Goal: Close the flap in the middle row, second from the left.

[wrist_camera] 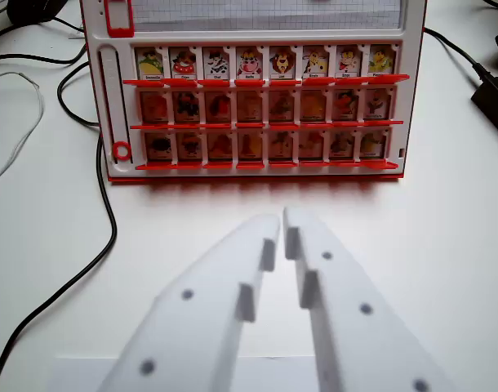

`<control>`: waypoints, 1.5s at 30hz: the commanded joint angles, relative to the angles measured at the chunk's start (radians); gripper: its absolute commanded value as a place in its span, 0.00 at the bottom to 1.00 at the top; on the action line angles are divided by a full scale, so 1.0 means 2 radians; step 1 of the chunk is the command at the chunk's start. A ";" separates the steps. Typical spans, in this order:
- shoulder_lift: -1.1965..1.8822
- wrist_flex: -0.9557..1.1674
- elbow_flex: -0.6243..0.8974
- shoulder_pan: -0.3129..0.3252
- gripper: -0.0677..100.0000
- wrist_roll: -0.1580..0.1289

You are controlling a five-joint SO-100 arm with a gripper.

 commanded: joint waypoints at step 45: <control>0.006 0.043 -0.067 -0.005 0.00 0.003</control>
